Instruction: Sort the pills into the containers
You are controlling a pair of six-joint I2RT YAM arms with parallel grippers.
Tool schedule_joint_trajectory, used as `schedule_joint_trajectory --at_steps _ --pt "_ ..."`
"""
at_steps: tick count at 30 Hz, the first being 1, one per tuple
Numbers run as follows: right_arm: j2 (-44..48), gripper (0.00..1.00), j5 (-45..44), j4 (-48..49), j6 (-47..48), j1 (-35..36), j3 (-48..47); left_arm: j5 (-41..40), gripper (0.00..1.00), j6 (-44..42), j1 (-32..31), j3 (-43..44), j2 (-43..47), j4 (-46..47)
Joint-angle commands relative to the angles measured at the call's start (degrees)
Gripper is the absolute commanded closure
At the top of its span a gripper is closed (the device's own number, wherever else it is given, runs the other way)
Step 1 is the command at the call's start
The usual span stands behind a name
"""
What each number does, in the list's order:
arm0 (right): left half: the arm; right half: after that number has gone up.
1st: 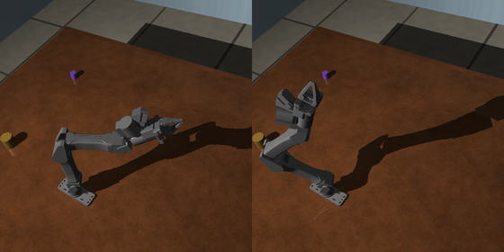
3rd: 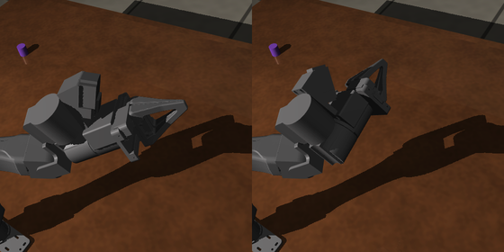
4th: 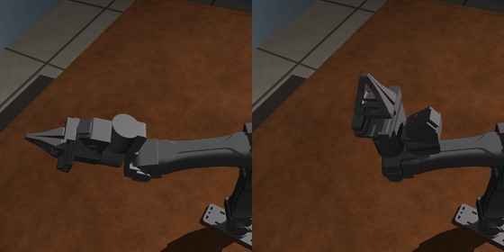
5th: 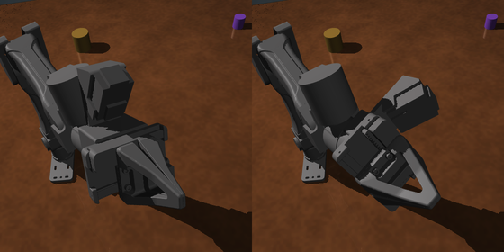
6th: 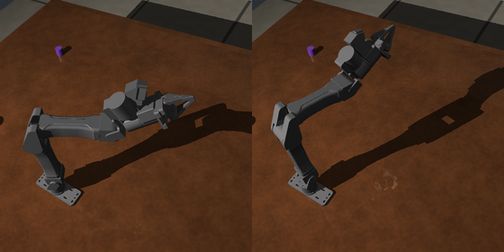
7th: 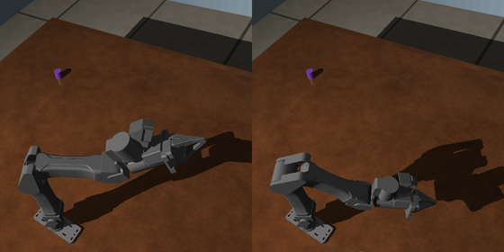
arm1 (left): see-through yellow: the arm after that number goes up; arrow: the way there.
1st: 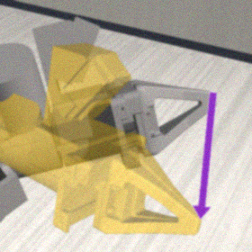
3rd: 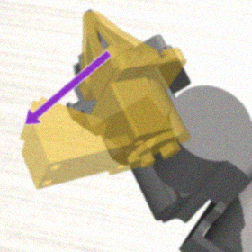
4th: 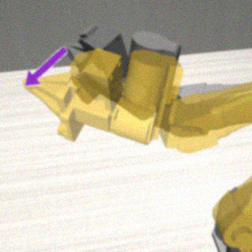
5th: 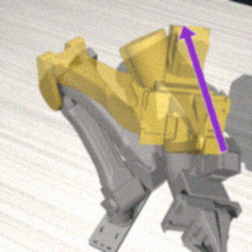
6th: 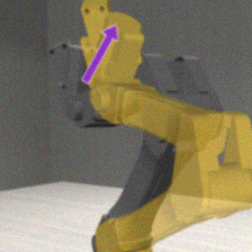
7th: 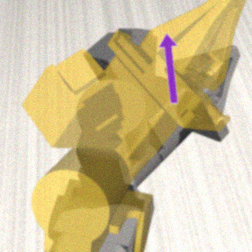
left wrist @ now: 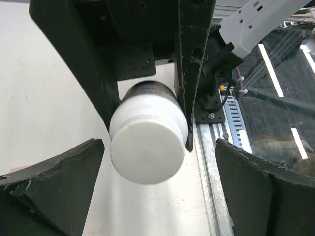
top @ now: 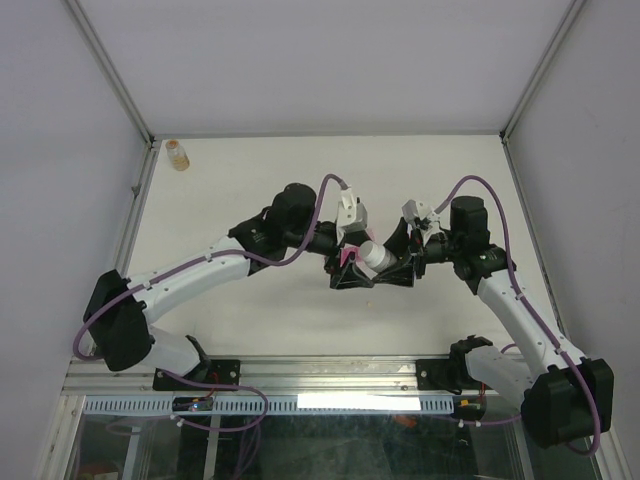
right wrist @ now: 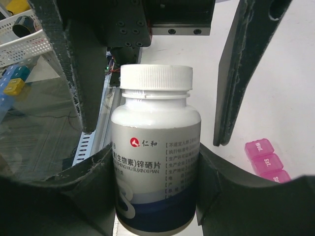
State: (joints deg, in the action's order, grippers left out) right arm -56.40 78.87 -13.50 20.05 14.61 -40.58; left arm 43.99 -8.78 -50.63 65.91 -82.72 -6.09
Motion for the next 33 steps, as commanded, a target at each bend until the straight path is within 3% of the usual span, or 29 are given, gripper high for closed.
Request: schedule_joint_trajectory --at_steps 1,4,10,14,18,22,27,33 --pt "1.2 1.00 1.0 2.5 0.5 0.2 -2.5 -4.4 0.01 1.3 -0.1 -3.5 5.1 5.4" --pt "1.3 1.00 0.9 2.3 0.7 0.3 -2.5 -7.8 0.01 6.5 0.2 -8.6 8.5 10.1" --pt "1.0 1.00 0.9 1.9 1.3 0.2 -2.5 -13.5 0.01 24.1 0.8 -27.6 19.7 36.0" --pt "0.9 1.00 0.8 1.8 1.4 0.2 -2.5 -23.4 0.01 36.0 0.8 -33.3 26.6 40.9" --pt "0.6 1.00 0.6 1.6 1.7 0.2 -2.6 -29.6 0.02 45.6 0.9 -29.0 29.8 31.7" --pt "0.5 1.00 0.4 1.4 1.9 0.2 -2.6 -32.8 0.15 50.9 0.7 -19.0 26.6 16.6" --pt "0.5 1.00 0.3 1.4 1.9 0.0 -2.6 -39.3 0.20 48.7 -1.6 -7.3 20.1 -1.2" --pt "0.2 1.00 0.2 1.4 1.9 -0.1 -2.5 -42.3 0.21 44.9 -5.2 1.5 13.5 -8.6"
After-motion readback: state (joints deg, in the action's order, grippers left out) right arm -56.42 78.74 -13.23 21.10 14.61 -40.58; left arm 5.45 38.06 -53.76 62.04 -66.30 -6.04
